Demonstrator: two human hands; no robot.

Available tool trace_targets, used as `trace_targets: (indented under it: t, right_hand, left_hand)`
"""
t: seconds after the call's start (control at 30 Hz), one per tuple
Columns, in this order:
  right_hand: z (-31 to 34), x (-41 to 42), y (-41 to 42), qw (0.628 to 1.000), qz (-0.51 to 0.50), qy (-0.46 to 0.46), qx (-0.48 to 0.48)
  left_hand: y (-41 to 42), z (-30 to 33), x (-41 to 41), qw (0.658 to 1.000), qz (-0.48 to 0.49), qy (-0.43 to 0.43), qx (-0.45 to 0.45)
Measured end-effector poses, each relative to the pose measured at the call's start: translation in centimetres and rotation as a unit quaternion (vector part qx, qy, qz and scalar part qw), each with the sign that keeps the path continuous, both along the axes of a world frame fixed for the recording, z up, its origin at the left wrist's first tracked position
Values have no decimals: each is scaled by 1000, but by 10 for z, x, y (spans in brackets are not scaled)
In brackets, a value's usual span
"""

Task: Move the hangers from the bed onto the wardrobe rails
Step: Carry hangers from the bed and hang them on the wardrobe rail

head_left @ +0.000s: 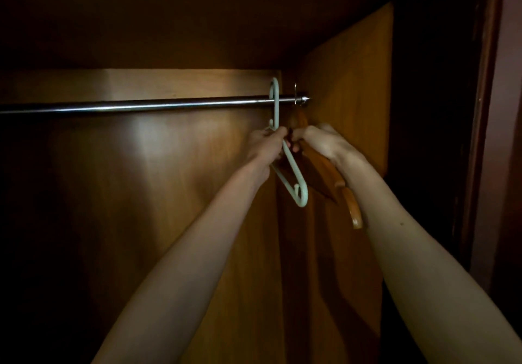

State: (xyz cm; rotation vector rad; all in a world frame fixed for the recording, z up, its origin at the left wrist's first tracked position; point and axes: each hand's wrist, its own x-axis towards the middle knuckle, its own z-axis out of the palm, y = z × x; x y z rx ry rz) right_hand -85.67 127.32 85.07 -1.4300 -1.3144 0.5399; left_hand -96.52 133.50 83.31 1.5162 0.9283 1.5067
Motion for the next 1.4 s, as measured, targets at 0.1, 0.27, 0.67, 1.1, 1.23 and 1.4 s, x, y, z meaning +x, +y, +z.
trace_targets:
  t: [0.1,0.27,0.67,1.1,1.23,1.4]
  right_hand:
    - [5,-2,9,1000,-3,-11,-17]
    - [8,1,17,999,3,-15,-28]
    - [0,-3,16,995,-6,-69,-79]
    - [-76,3,-28,989,-102,-90,-50]
    - [-124,1,-56,981,-157,-116,-6]
    - [-209,0,-88,974,-196,-118,-3]
  left_hand:
    - [15,9,4,999,-42,-10,-22]
    - [41,17,15,997,-64,-18,-49]
    - [62,2,19,990,-99,11,-104]
    - [27,-62,3,995,-97,28,-17]
    - [9,-125,-8,996,-81,39,27]
    - [-20,-242,-15,988,-129,89,-11]
